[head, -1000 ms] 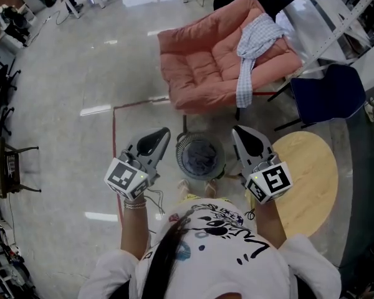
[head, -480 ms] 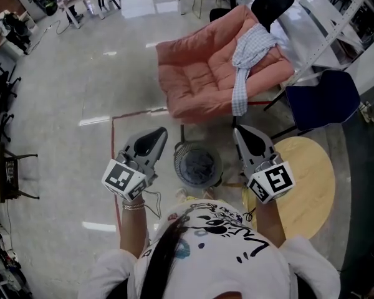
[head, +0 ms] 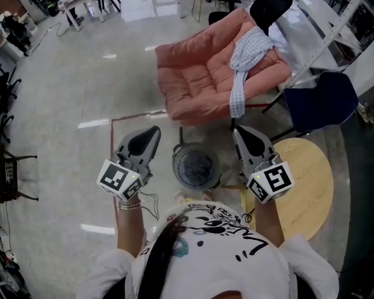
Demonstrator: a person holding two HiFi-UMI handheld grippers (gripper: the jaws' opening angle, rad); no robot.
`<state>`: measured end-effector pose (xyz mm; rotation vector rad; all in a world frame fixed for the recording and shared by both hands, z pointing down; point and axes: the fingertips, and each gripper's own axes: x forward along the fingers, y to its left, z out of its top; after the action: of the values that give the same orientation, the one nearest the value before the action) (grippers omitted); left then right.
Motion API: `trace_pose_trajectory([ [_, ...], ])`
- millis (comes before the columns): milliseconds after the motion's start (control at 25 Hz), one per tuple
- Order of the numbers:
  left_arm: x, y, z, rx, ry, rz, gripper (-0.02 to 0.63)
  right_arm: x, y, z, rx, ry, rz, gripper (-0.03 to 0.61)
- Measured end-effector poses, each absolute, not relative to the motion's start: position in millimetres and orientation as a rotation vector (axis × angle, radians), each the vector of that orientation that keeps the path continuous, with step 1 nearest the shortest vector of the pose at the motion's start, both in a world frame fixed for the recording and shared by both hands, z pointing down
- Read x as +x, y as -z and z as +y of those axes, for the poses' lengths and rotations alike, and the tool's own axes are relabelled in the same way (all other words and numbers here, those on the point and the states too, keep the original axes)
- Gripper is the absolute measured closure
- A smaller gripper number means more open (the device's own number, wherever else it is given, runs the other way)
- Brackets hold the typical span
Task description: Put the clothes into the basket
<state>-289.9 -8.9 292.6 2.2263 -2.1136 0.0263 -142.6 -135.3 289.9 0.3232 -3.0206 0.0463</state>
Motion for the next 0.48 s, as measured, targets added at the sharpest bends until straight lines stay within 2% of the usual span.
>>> trace_pose_trajectory([
  [480, -310, -285, 8, 2.161, -0.078, -2.198, 0.595, -126, -287, -146, 0.345, 0.016, -2.992, 0.551],
])
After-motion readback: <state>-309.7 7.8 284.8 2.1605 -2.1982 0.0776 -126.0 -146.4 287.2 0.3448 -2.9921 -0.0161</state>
